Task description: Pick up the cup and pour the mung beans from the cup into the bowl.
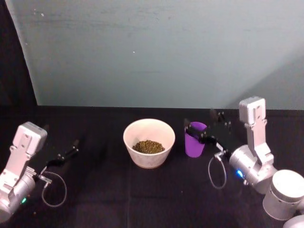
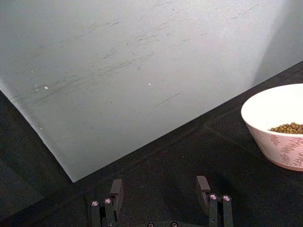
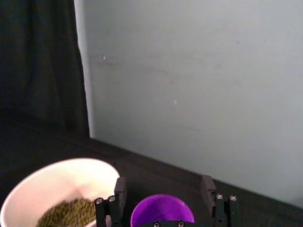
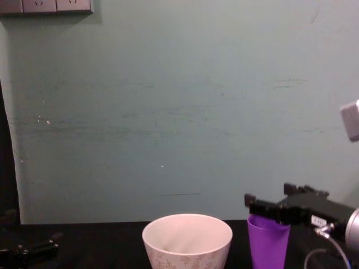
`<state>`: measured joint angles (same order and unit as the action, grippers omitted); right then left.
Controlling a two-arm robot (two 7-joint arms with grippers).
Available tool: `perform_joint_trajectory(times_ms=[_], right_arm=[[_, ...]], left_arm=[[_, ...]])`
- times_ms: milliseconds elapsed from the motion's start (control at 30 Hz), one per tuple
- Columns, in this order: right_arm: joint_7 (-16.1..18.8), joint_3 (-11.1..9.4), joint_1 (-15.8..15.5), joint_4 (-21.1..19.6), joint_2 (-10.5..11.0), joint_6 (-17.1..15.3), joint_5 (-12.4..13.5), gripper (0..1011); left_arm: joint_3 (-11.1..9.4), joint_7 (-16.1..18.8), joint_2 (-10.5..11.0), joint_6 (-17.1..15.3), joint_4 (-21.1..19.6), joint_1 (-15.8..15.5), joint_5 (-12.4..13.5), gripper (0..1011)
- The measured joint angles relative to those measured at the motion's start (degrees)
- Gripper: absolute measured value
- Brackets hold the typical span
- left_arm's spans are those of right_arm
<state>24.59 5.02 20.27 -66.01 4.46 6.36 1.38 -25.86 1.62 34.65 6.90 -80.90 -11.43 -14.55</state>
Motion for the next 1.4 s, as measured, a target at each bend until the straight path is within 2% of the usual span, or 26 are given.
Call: perform_joint_trajectory(times_ms=[167,433,600,933,1400], right_arm=[[-3.2,-0.2,-1.2,-3.2,0.0,0.0,0.0,1003],[-9.0,-2.1,-1.9,-4.0,-0.2,1.6,0.3,1003],[-12.0,-3.5,-2.1,-3.5,0.8,2.1,0.7,1003],[-15.3,-2.8,-1.7,1.2,2.3,1.4,-0.3,1003],[-15.8,-2.6,-1.6,1.7,2.4,1.0,-0.5,1003]], left_arm=[[0.0,0.0,0.0,0.0,0.0,0.0,0.0,1011],[0.0,0.0,0.0,0.0,0.0,0.0,0.0,1011],[0.0,0.0,0.0,0.0,0.0,0.0,0.0,1011],[0.0,0.0,0.0,0.0,0.0,0.0,0.0,1011],[0.0,0.0,0.0,0.0,0.0,0.0,0.0,1011]])
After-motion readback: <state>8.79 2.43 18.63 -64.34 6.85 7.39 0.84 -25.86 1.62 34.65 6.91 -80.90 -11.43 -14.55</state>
